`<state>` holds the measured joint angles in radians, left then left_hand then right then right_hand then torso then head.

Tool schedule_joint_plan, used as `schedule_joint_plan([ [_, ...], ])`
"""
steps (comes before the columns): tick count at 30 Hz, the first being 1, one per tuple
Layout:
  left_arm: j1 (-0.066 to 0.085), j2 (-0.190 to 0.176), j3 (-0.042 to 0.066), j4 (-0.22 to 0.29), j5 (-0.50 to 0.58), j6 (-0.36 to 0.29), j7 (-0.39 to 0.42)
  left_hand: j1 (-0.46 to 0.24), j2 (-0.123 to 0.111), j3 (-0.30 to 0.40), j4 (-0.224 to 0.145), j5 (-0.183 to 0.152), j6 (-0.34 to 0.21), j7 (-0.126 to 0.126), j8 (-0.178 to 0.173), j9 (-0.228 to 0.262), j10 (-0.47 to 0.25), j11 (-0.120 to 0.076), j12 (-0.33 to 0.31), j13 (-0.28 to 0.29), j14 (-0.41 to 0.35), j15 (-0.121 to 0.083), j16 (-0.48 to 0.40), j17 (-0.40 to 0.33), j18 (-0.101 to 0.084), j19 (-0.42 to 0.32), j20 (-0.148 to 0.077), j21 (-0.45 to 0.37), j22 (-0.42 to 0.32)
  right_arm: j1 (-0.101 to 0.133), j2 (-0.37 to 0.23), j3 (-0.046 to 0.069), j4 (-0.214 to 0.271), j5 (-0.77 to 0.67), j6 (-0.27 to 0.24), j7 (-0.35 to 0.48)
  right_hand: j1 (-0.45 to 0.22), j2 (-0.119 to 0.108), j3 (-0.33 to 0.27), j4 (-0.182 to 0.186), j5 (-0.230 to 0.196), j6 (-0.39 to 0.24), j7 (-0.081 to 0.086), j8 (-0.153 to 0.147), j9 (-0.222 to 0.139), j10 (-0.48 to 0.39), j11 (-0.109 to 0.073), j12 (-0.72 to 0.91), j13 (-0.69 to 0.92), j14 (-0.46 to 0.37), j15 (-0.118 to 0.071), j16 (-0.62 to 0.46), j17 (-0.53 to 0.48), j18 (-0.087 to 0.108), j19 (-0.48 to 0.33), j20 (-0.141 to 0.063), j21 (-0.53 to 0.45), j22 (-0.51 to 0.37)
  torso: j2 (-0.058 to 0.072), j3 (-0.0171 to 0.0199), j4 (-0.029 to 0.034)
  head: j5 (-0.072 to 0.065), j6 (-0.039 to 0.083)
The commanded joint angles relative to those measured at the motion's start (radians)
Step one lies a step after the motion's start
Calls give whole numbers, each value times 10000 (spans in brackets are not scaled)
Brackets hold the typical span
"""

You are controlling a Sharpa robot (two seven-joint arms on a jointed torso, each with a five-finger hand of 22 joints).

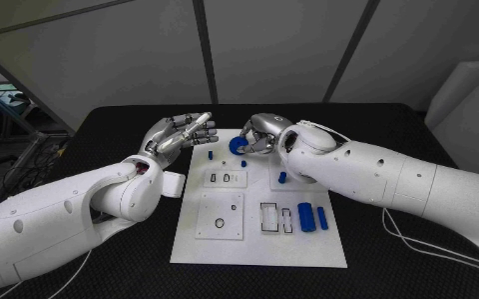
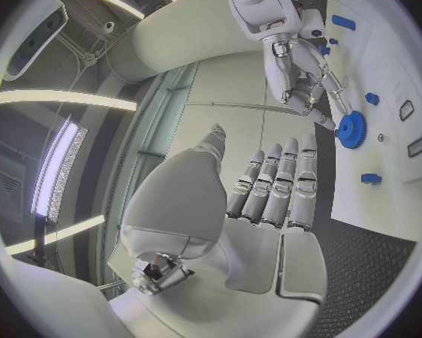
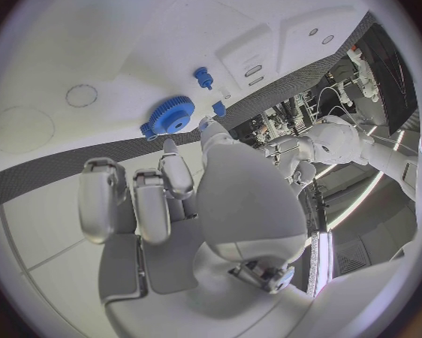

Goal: Assemble the parts on the task board

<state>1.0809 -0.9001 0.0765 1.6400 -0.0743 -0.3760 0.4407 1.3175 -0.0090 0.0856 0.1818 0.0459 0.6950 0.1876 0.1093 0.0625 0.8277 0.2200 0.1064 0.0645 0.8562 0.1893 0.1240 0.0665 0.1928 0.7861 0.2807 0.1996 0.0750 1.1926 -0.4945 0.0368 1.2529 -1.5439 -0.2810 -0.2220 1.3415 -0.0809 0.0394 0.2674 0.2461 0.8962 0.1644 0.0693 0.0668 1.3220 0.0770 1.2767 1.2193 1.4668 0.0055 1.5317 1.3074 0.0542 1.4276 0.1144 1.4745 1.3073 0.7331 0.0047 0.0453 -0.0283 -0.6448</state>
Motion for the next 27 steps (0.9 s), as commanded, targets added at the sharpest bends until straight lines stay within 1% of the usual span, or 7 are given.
schedule_joint_plan([
  [1,17,16,10,-3,-68,116,24,65,7,-44,-2,4,-19,663,-36,-14,-50,48,-51,-11,-84,5,-54,-11,-200,-6,46,-33,-9,18,71,4,-75,208,375,70,-122,-10,-1,55,18,-85,-3,-65,-8,18,32,65,25,867,28,61,1824,-95,35,53,-1,675,11,-4,12,-8,-7],
  [9,17,23,10,-18,-68,115,21,65,7,-44,-2,4,-19,663,-36,-14,-50,48,-51,-11,-84,5,-54,-11,-200,-6,46,-33,-9,18,238,4,-269,215,663,-21,-145,68,-2,77,14,-176,-25,-80,-13,37,15,92,58,870,17,69,1842,-96,42,45,3,685,13,-5,20,-3,-43],
  [11,17,24,10,-20,-68,117,20,65,7,-44,-2,4,-19,663,-36,-14,-50,48,-51,-11,-84,5,-54,-11,-200,-6,46,-33,-9,18,281,4,-338,197,770,-66,-176,84,-34,91,2,-618,-34,-116,-47,32,5,95,66,872,7,73,1852,-96,40,36,1,684,9,-5,18,-6,-45],
  [13,17,25,10,-22,-68,120,18,65,7,-44,-2,4,-19,663,-36,-14,-50,48,-51,-11,-84,5,-54,-11,-200,-6,46,-33,-9,18,312,3,-387,169,851,-95,-186,81,-66,91,-12,-1454,-43,-162,-107,22,-6,94,70,877,-2,83,1876,-97,43,27,3,690,6,-6,14,-4,-51],
  [15,17,25,10,-24,-68,119,18,65,7,-44,-2,4,-19,663,-36,-14,-50,48,-51,-11,-84,5,-54,-11,-200,-6,46,-33,-9,18,332,3,-419,153,903,-116,-181,82,-79,87,-17,-1846,-48,-181,-128,25,-13,102,84,880,-8,88,1890,-96,40,22,0,687,6,-4,11,-1,-52],
  [24,17,17,10,-34,-68,110,25,65,7,-44,-2,4,-19,663,-36,-14,-50,48,-51,-11,-84,5,-54,-11,-200,-6,46,-33,-9,18,309,3,-417,130,1206,-198,-139,110,-70,64,14,-1914,-57,-168,-119,122,-21,215,219,892,-15,112,1948,-112,89,15,34,757,1,3,2,-8,-46],
  [27,17,15,10,-33,-68,109,26,65,7,-44,-2,4,-19,663,-36,-14,-50,48,-51,-11,-84,5,-54,-11,-200,-6,46,-33,-9,18,263,3,-360,117,934,-179,-109,126,-61,44,54,-1797,-57,-140,-100,149,-23,244,251,895,-17,117,1958,-114,99,11,40,770,-3,3,1,-13,-40],
])
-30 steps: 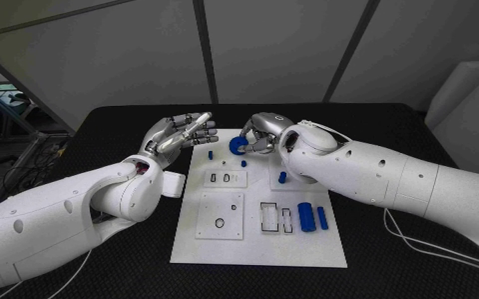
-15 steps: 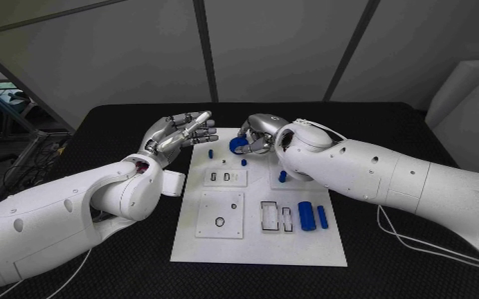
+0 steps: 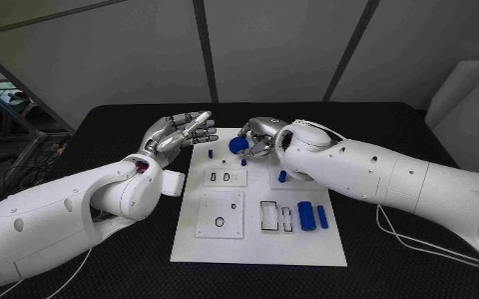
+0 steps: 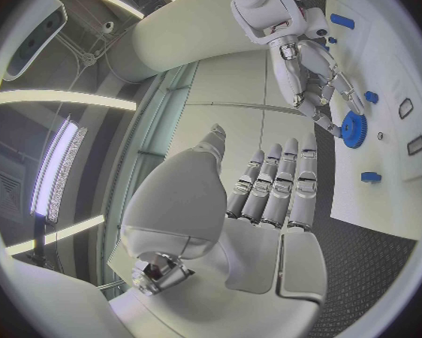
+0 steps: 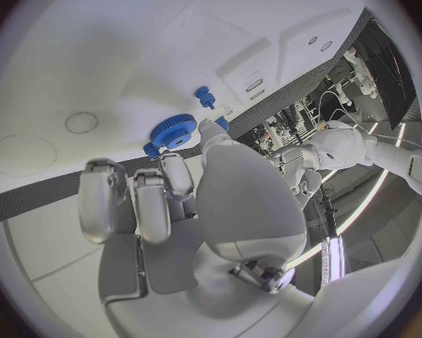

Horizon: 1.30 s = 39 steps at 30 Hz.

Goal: Assemble the parts on the task board

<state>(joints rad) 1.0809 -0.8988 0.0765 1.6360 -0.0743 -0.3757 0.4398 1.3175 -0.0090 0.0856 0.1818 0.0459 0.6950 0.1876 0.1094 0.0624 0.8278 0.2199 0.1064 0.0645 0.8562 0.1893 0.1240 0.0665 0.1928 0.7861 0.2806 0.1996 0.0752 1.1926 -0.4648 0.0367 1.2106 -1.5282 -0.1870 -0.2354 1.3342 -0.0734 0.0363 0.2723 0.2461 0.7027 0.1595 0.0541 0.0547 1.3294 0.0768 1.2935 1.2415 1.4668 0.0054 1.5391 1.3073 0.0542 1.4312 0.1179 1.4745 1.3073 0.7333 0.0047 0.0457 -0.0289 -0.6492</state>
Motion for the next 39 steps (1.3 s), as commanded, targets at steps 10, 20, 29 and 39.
schedule_joint_plan([
  [10,16,-32,10,-26,-67,107,41,65,7,-44,-2,4,-19,662,-36,-14,-51,48,-51,-11,-84,5,-54,-11,-199,-6,46,-34,-11,14,-941,10,1022,590,-2828,1415,452,178,137,-394,457,1860,-16,311,181,350,-36,369,381,909,-32,73,2026,-140,149,-43,101,891,-6,17,-38,8,62],
  [20,15,-70,9,-106,-67,90,49,74,24,-54,-7,3,5,663,-42,-11,-52,49,-69,-9,-88,9,-75,-8,-203,-9,47,-51,-21,50,-2744,46,2025,2749,-3093,2675,667,133,169,-621,367,2071,-5,297,159,175,-33,164,182,857,-34,-20,1810,-87,-24,-46,-24,663,-53,72,-201,49,143],
  [29,13,-30,7,-177,-67,73,67,125,37,-56,-43,4,76,665,-38,-2,-40,43,-86,-5,-34,-3,-69,5,-199,2,43,-65,-29,111,-4128,60,2162,3635,-2351,3652,1080,-62,195,-1000,412,2143,24,199,129,-166,-13,-269,-240,779,-23,-173,1500,1,-321,-38,-258,267,-68,133,-353,-222,187],
  [39,2,56,5,-286,-67,85,83,145,44,-58,-57,4,122,663,-33,3,-25,39,-88,-2,-7,-8,-65,10,-196,10,41,-71,-32,76,-4369,52,1378,3538,-1863,3992,1002,-202,5,-997,381,2041,58,120,111,-203,15,-338,-306,786,-3,-171,1521,5,-336,-24,-282,243,-54,136,-327,-338,200],
])
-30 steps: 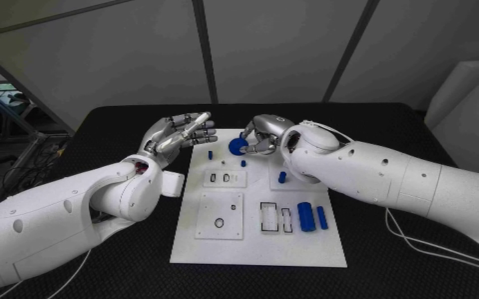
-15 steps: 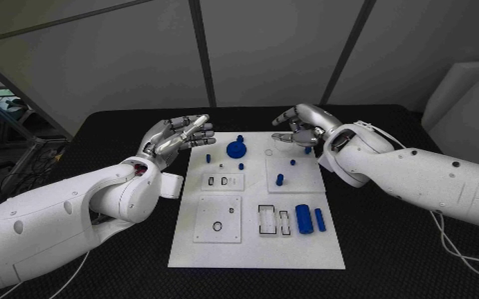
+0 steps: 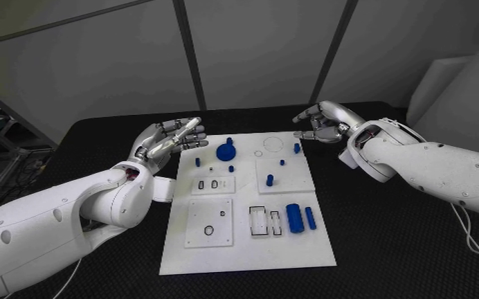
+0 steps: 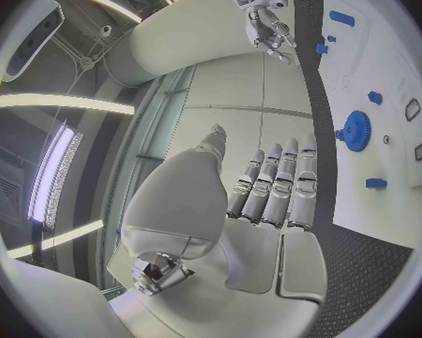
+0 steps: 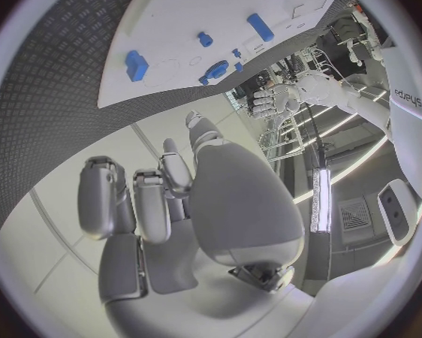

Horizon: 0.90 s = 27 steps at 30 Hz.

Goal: Assemble the parts on the task board

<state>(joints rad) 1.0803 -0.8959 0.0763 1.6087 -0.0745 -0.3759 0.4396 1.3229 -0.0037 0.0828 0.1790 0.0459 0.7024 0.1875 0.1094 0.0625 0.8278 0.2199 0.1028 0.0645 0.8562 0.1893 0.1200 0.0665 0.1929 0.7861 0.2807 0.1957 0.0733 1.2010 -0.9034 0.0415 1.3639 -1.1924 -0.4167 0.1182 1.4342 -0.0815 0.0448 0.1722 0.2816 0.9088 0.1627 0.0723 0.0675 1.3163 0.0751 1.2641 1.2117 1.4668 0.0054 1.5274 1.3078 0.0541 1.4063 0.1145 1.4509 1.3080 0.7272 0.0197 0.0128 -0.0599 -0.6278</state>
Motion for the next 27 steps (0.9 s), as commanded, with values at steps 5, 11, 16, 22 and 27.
schedule_joint_plan([
  [5,-3,65,7,-56,-65,99,92,92,-10,-30,-29,4,47,664,-33,3,-25,39,-52,-1,-7,-8,-25,10,-197,10,41,-32,-14,-60,88,0,-505,85,754,410,12,-144,-127,-11,57,-77,38,-83,-23,-81,43,-58,-21,789,5,-51,1528,10,-97,17,-57,220,2,-34,-5,-13,-54],
  [11,-16,82,7,-82,-65,84,98,101,-7,-31,-36,4,53,663,-33,4,-19,37,-53,0,0,-10,-25,11,-197,11,41,-35,-15,-178,161,-3,-756,-69,1065,302,-2,-174,-190,-12,61,-145,53,-98,-28,-95,58,-74,-34,787,16,-58,1516,20,-129,25,-85,174,12,-51,-12,-80,-56],
  [16,-25,100,7,-106,-65,89,100,104,-6,-32,-38,4,54,663,-34,4,-16,36,-54,0,2,-10,-27,12,-197,9,41,-38,-16,-224,238,-4,-911,-101,1239,234,-5,-182,-206,-13,55,-158,56,-98,-28,-94,61,-71,-31,790,19,-53,1528,19,-128,27,-85,175,0,-44,-15,-55,-79],
  [22,-35,115,7,-137,-65,93,99,106,-6,-32,-40,4,50,664,-35,3,-15,35,-54,0,2,-9,-28,12,-198,9,41,-39,-17,-293,353,-5,-1040,-182,1451,171,-4,-183,-211,-14,54,-161,57,-97,-27,-83,62,-58,-15,793,20,-48,1539,20,-131,28,-88,171,0,-56,-2,-55,-111],
  [27,-43,125,7,-153,-65,99,98,108,-6,-33,-41,4,49,664,-35,3,-14,35,-55,0,3,-9,-28,12,-198,9,41,-40,-18,-321,456,-5,-1160,-244,1544,149,28,-151,-209,-28,74,-145,55,-77,-18,-71,61,-44,2,795,23,-46,1546,18,-124,32,-85,180,1,-63,-4,-46,-143],
])
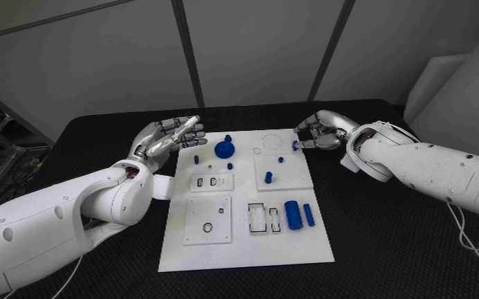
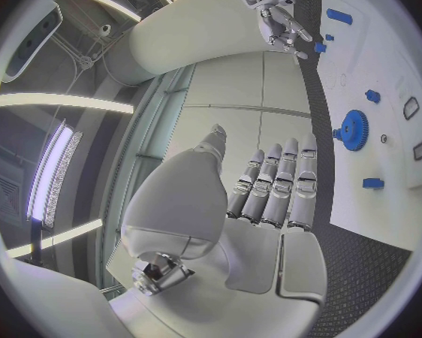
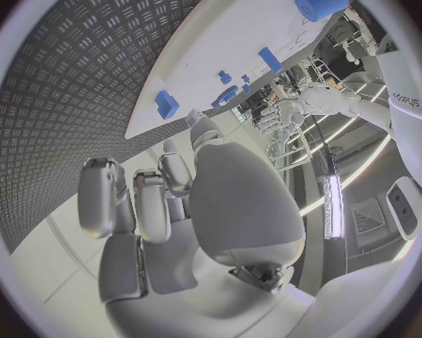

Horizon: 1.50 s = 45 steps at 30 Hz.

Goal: Assemble the parts on the task board

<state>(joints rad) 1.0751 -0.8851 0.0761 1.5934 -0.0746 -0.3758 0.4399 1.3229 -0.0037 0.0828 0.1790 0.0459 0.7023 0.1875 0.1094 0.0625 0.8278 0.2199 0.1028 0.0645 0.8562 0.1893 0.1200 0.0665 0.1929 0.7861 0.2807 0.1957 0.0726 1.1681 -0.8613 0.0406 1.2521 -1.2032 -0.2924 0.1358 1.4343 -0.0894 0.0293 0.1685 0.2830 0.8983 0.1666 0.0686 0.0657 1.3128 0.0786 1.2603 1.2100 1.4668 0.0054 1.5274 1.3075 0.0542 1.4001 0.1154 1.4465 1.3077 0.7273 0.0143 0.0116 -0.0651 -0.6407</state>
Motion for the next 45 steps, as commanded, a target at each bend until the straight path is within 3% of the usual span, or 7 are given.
schedule_joint_plan([
  [1,8,18,9,-2,-64,100,95,108,-6,-33,-41,4,50,663,-35,3,-14,35,-55,0,3,-9,-28,11,-198,9,41,-40,-10,5,54,4,-64,-147,318,-31,34,-65,-53,5,63,-32,15,-34,2,-28,25,4,30,794,23,-46,1547,17,-58,24,-40,188,2,-8,9,5,-15],
  [17,2,24,9,-20,-64,103,93,114,-3,-35,-46,4,50,665,-37,3,-11,34,-57,0,5,-9,-31,11,-198,8,41,-44,-12,-96,239,4,-259,-371,569,-110,148,100,-72,-62,100,267,7,125,53,42,16,87,121,804,18,-36,1578,12,-32,26,-34,216,-15,-14,4,20,-117],
  [39,2,40,9,-35,-64,99,79,124,2,-37,-53,4,49,669,-41,3,-7,33,-62,0,8,-9,-37,11,-198,9,41,-50,-15,-120,369,4,-403,-517,574,-231,234,414,-17,-98,159,788,-67,374,88,143,-54,188,235,824,-35,-4,1658,-11,55,-15,16,325,-15,-4,2,37,-128],
  [45,2,41,9,-47,-64,105,71,124,2,-37,-53,4,49,669,-41,3,-7,33,-62,0,8,-9,-37,11,-198,9,41,-50,-15,-121,389,4,-451,-554,524,-315,311,529,65,-129,5,896,-92,419,81,181,-80,222,274,828,-59,3,1675,-16,75,-38,28,351,-21,-11,1,113,-163],
])
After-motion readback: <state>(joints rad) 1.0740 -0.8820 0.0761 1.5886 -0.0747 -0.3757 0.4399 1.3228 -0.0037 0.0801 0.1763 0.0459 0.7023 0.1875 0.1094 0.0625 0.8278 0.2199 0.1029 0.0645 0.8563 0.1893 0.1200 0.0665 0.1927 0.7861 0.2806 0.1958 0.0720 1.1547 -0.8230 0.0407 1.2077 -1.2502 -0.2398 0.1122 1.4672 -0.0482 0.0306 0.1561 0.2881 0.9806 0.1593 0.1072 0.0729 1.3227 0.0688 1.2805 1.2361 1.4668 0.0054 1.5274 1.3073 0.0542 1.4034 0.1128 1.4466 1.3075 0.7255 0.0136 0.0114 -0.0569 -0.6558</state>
